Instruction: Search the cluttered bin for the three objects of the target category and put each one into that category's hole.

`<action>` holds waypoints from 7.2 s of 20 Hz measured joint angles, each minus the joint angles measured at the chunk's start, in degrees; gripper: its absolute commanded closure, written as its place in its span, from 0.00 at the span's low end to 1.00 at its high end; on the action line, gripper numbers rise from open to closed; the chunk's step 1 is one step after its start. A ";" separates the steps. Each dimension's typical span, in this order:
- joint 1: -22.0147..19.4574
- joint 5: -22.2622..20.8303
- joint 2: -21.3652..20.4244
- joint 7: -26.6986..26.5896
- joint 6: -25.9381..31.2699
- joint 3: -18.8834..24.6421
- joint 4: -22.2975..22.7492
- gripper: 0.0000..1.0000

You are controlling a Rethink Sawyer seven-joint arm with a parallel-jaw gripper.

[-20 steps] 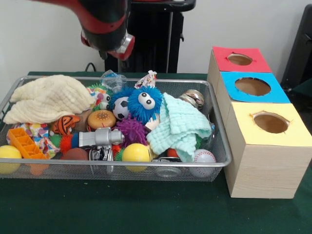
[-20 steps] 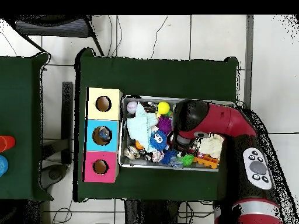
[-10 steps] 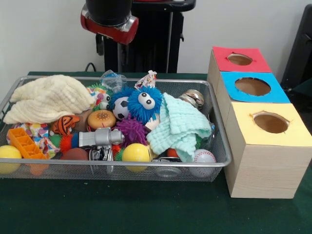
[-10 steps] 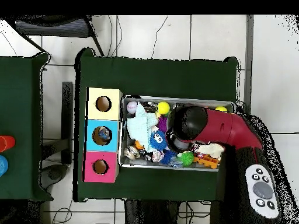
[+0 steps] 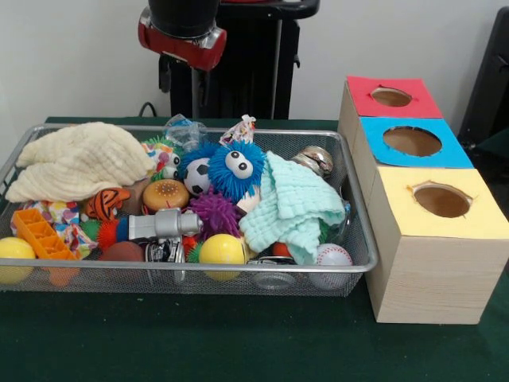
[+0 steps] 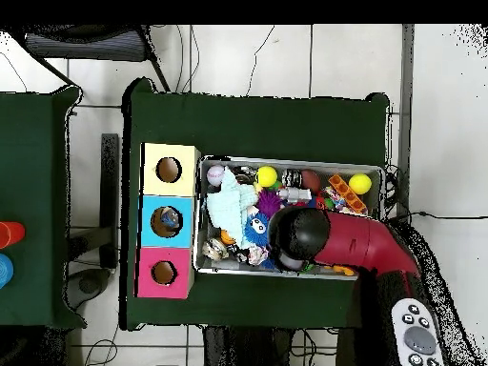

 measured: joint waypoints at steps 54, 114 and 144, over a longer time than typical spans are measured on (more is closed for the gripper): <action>3.45 0.12 15.43 0.00 -15.54 -6.33 8.28 0.00; -2.98 -1.35 10.47 -0.01 -31.99 -5.47 16.09 0.00; 0.97 -1.35 2.78 0.00 -37.29 -2.65 1.42 0.00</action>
